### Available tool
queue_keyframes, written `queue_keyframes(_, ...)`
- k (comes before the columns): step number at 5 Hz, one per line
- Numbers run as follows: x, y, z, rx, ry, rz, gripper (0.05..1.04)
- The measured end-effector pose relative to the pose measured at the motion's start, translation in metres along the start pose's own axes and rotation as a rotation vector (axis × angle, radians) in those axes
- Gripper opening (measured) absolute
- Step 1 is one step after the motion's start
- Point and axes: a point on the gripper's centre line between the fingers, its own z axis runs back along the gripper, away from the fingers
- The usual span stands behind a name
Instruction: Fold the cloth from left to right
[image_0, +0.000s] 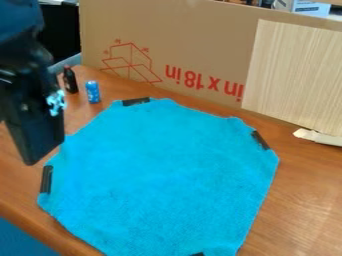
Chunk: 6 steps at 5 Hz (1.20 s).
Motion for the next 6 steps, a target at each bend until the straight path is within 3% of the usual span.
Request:
queue_keyframes(2, 0.035, 0.019, -0.047, 0.027, -0.014, 0.104, 1.001)
queue_keyframes(3, 0.054, 0.038, -0.077, 0.017, -0.037, 0.219, 1.001)
queue_keyframes(5, 0.071, 0.104, -0.131, 0.03, -0.093, 0.485, 1.001)
queue_keyframes(6, 0.073, 0.13, -0.161, 0.067, -0.075, 0.573, 1.001)
